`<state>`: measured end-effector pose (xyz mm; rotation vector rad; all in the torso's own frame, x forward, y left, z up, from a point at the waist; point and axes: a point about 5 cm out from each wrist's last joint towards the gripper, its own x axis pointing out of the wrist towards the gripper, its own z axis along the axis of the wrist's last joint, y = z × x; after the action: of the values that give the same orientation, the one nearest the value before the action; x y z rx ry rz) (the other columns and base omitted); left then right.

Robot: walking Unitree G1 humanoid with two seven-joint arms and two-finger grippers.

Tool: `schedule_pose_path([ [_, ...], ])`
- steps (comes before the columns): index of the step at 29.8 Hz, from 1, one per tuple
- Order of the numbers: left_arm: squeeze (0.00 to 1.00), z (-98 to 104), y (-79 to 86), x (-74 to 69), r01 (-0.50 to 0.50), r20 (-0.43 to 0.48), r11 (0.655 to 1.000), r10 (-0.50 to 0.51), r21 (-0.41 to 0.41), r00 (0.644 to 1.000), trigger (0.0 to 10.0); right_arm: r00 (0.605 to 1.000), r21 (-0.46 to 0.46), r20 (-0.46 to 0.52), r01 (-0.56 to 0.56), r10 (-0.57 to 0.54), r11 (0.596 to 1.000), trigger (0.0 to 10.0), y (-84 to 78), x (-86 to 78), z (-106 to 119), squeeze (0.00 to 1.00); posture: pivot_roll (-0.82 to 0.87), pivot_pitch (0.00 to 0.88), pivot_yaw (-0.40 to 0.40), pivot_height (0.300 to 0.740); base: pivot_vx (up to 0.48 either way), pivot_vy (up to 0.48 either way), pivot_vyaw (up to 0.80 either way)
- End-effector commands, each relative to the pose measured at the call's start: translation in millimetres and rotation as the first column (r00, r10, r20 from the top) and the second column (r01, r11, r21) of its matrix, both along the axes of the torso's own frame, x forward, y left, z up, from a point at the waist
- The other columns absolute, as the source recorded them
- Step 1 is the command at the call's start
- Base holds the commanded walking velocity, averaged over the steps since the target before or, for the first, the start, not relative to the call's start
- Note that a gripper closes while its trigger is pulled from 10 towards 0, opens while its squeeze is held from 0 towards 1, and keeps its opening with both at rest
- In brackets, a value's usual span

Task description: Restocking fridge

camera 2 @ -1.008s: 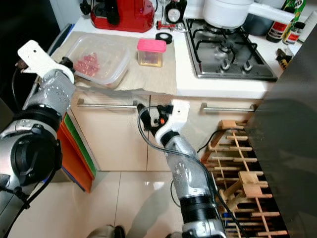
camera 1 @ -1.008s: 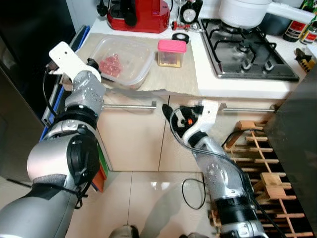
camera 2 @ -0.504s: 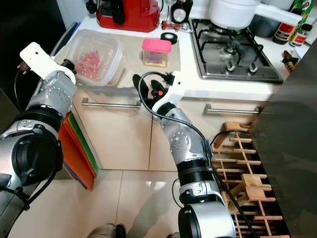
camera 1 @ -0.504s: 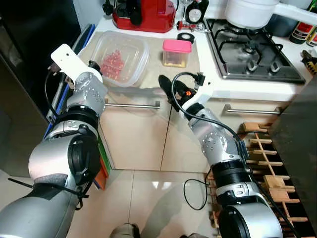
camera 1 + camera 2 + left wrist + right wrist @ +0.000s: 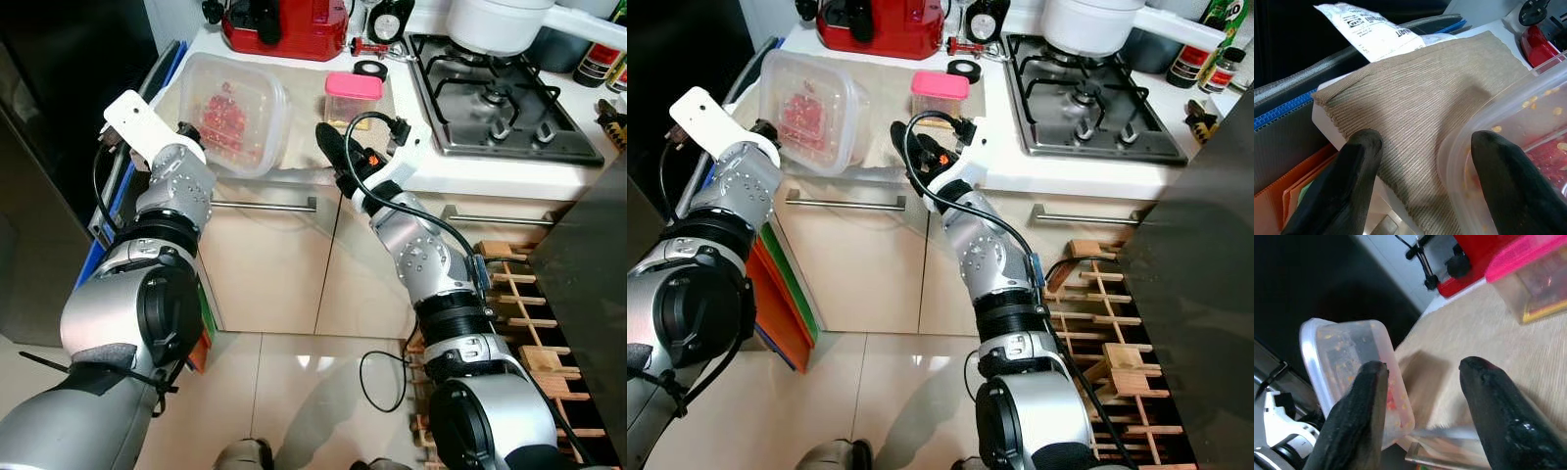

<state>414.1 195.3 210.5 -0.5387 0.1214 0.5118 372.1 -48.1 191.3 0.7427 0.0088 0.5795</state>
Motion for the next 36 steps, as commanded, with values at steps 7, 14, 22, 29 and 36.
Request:
schedule_pose_path([
  [7,0.00,-9,-8.1,-0.7,0.016,-0.052,1.000,-0.016,-0.004,0.999,10.0,0.989,0.133,-0.097,-0.097,0.110,0.986,10.0,47.5,0.5,6,0.00,-0.03,0.054,-0.036,0.740,0.000,0.000,0.00],
  [14,0.00,-8,-11.4,-0.1,0.016,-0.052,1.000,-0.017,-0.013,0.998,10.0,0.967,0.191,-0.159,-0.168,0.200,0.967,10.0,71.5,-3.1,3,0.00,-0.02,0.057,-0.041,0.740,0.000,0.000,0.00],
  [22,0.00,-7,-11.8,-0.1,0.010,-0.054,1.000,-0.012,-0.026,0.998,10.0,0.942,0.232,-0.201,-0.223,0.271,0.947,10.0,95.2,-10.6,-1,0.00,-0.02,0.066,-0.046,0.740,0.000,0.000,0.00],
  [29,0.00,-7,-8.6,-0.4,0.010,-0.053,1.000,-0.010,0.007,0.999,10.0,0.947,0.205,-0.161,-0.244,0.278,0.948,10.0,97.5,-10.7,5,0.00,-0.01,0.072,-0.052,0.740,0.000,0.000,0.00],
  [36,0.00,-1,-4.3,0.9,0.022,-0.045,0.999,-0.019,0.047,0.999,10.0,0.977,-0.283,0.203,0.001,0.059,0.959,10.0,63.1,-4.4,9,0.01,-0.02,0.074,-0.039,0.740,0.000,0.000,0.00],
])
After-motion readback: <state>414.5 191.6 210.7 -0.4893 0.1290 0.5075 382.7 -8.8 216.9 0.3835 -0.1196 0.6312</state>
